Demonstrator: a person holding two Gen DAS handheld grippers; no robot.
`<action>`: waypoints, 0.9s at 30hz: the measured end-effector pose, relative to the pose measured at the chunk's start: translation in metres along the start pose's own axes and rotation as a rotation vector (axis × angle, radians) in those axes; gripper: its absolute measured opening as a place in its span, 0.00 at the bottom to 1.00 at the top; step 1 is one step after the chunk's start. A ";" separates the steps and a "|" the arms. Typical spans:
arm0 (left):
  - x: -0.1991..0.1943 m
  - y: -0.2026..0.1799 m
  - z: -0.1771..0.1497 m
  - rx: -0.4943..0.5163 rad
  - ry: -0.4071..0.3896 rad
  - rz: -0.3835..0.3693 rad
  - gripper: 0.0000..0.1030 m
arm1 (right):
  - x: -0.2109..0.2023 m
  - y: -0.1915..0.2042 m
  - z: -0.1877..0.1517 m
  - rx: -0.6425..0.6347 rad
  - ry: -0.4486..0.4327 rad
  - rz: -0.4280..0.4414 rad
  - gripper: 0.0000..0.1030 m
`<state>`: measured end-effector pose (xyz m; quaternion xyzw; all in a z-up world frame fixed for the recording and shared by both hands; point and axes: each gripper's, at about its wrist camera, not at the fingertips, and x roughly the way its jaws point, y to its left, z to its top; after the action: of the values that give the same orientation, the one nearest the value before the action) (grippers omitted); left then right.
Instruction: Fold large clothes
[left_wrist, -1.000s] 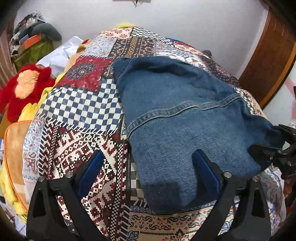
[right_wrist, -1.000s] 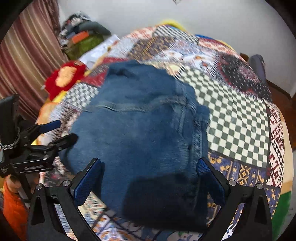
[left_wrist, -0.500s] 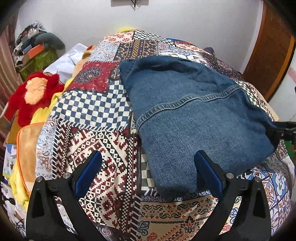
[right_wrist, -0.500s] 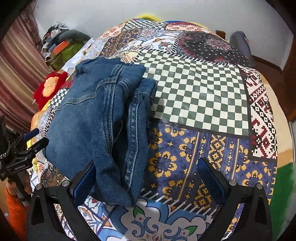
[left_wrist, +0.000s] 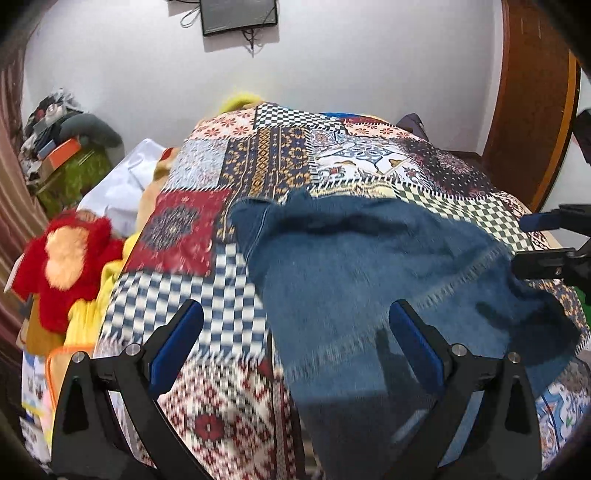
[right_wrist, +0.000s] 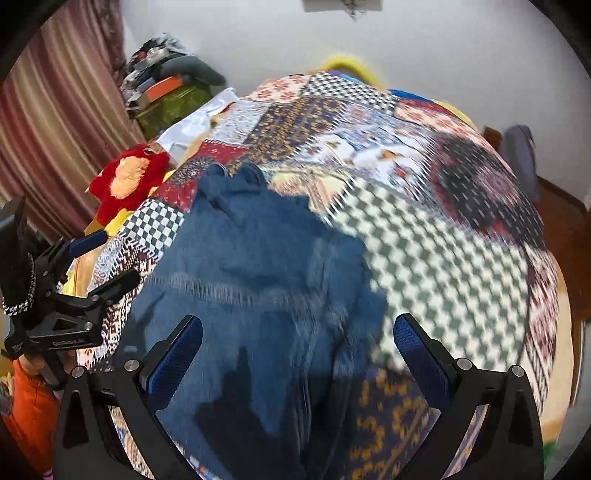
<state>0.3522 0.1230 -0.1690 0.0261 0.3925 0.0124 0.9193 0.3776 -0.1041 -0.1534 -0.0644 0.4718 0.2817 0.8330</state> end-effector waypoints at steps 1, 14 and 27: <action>0.007 0.000 0.005 0.010 0.004 -0.005 0.98 | 0.006 0.001 0.008 -0.014 0.003 0.004 1.00; 0.128 0.047 0.058 -0.103 0.197 -0.101 1.00 | 0.127 -0.044 0.073 -0.003 0.224 0.085 1.00; 0.065 0.058 0.068 -0.172 0.090 -0.086 1.00 | 0.034 -0.053 0.067 -0.034 -0.020 -0.151 0.99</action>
<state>0.4456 0.1815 -0.1657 -0.0706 0.4318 0.0078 0.8992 0.4689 -0.1093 -0.1534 -0.1112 0.4523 0.2265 0.8554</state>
